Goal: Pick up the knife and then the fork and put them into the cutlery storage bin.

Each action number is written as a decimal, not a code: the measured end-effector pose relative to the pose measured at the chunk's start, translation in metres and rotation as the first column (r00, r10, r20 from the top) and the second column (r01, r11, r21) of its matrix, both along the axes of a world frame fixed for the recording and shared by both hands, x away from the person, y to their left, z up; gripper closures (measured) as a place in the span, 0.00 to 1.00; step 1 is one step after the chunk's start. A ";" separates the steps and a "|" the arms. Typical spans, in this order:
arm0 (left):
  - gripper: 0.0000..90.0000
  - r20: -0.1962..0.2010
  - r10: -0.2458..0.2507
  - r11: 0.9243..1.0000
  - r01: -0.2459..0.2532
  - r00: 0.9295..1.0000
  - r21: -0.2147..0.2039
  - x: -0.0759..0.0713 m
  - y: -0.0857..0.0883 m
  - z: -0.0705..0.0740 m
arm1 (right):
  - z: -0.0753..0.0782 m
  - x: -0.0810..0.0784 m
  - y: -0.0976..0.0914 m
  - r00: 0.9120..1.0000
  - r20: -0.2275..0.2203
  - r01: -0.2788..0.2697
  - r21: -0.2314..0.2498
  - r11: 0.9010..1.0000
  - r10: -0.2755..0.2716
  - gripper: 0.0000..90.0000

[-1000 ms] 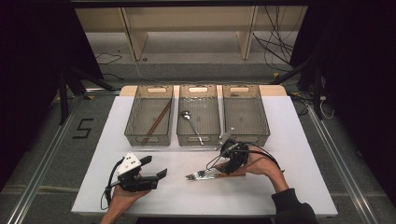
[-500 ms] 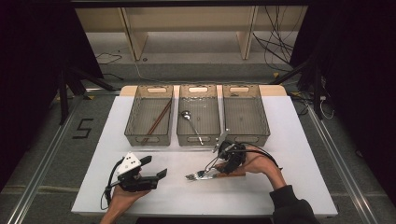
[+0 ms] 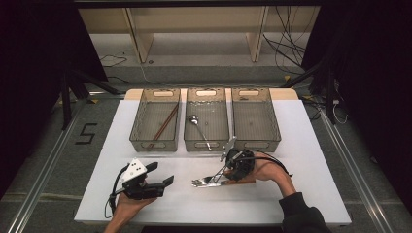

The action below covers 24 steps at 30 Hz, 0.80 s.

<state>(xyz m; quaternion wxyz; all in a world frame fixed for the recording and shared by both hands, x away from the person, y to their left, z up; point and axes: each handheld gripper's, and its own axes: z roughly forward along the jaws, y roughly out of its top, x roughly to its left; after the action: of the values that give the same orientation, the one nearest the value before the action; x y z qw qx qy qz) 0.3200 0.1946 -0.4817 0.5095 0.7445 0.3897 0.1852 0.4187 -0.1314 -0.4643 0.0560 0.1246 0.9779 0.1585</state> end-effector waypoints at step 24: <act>0.21 -0.006 -0.003 1.000 0.003 1.000 0.001 0.000 0.000 -0.001 | 0.015 -0.015 -0.003 0.988 0.133 -0.083 0.038 0.996 0.077 0.85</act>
<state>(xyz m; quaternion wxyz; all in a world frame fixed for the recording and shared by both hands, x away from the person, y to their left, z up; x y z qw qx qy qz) 0.3202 0.1942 -0.4822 0.5082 0.7459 0.3900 0.1824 0.4037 -0.1344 -0.4489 0.1113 0.0757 0.9726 0.1898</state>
